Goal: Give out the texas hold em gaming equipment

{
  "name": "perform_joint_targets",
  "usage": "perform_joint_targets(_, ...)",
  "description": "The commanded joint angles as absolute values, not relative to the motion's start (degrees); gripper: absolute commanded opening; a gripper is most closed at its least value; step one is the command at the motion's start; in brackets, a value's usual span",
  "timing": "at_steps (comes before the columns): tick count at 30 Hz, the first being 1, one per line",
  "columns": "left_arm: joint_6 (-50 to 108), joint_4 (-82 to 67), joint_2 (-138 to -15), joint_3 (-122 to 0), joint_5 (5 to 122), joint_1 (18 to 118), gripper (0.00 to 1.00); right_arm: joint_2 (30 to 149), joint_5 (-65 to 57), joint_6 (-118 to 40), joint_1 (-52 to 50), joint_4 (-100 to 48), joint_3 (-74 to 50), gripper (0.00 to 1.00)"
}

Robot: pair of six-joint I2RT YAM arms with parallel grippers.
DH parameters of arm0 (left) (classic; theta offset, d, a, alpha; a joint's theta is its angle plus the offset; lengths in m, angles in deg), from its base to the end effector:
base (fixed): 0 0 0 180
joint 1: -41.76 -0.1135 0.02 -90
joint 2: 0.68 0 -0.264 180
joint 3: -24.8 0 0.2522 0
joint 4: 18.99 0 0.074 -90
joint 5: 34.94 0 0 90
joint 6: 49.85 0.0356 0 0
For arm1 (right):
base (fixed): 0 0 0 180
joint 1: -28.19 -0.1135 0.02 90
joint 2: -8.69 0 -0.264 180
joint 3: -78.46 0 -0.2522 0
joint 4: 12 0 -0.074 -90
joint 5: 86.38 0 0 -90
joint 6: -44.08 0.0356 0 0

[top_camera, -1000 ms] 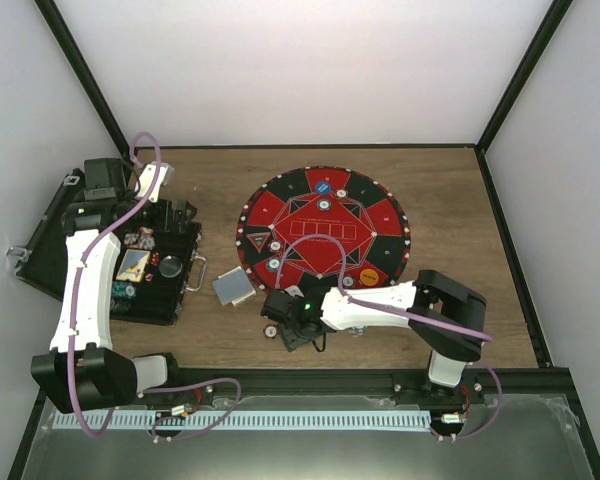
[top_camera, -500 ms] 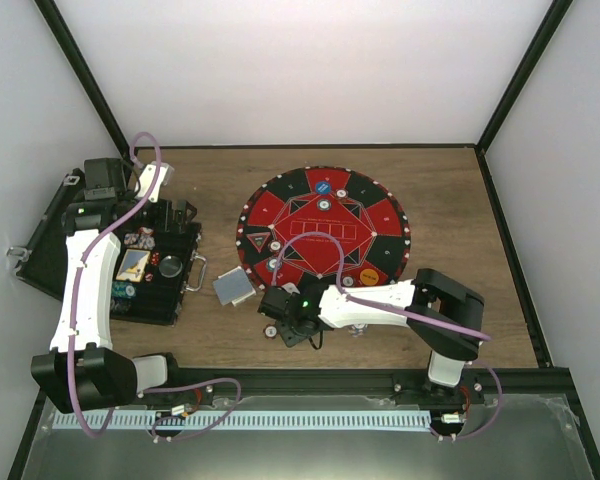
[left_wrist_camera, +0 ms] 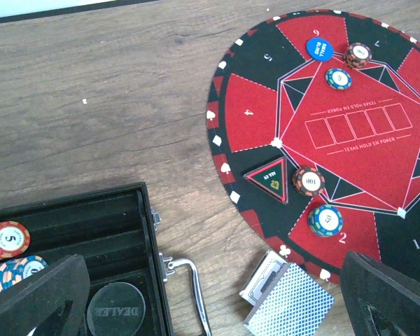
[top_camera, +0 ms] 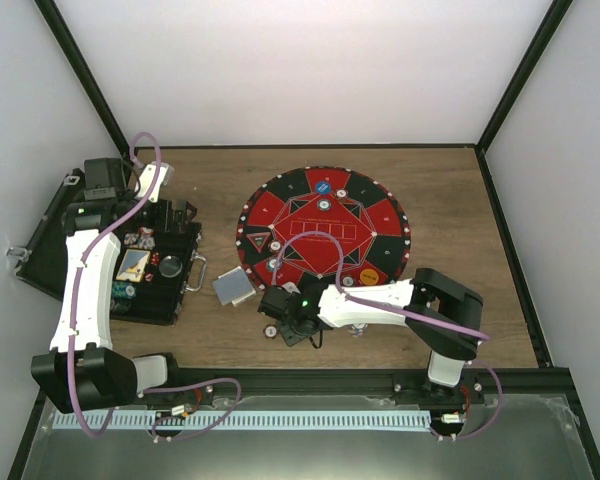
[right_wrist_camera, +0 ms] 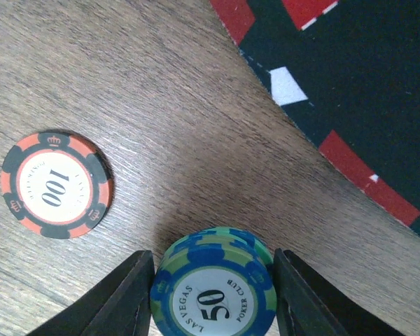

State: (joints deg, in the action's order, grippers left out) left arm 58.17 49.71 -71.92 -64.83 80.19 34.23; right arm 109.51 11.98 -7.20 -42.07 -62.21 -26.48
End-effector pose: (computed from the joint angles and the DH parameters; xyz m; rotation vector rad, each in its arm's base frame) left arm 0.2422 0.0168 0.3613 0.4043 2.3301 -0.3243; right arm 0.1140 0.3024 0.1572 -0.7569 2.7754 0.1660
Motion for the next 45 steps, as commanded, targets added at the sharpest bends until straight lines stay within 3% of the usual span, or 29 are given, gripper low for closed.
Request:
perform_joint_targets(1, 57.55, 49.37, -71.46, -66.04, 80.51, 33.86, 1.00, 110.74, 12.78, -7.60, -41.70, -62.82, -24.58, 0.47)
perform_joint_targets(4, 57.66, 49.35, -71.50, -66.04, 80.38, 33.85, 1.00, 110.42, 12.89, -7.51, -41.76, -62.78, -24.68, 0.44)
perform_joint_targets(16, 57.61, 49.34, -71.51, -66.37, 80.33, 33.87, 1.00, 106.47, 12.75, -7.75, -39.65, -63.87, -23.50, 0.17)
perform_joint_targets(25, 57.54, 49.44, -71.43, -66.77, 80.55, 33.85, 1.00, 98.60, 12.24, -12.04, -30.75, -67.02, -20.15, 0.16)
perform_joint_targets(32, 57.45, 49.73, -71.60, -67.53, 80.67, 33.85, 1.00, 96.08, 15.72, -16.62, -16.50, -68.75, -20.64, 0.17)
perform_joint_targets(40, 57.51, 49.97, -71.50, -67.54, 80.55, 33.84, 1.00, 98.19, 15.19, -19.46, -2.78, -62.03, -27.62, 0.16)
perform_joint_targets(45, 57.38, 50.05, -71.69, -67.81, 80.81, 33.85, 1.00, 101.87, 13.48, -19.95, 0.06, -58.51, -28.01, 0.17)
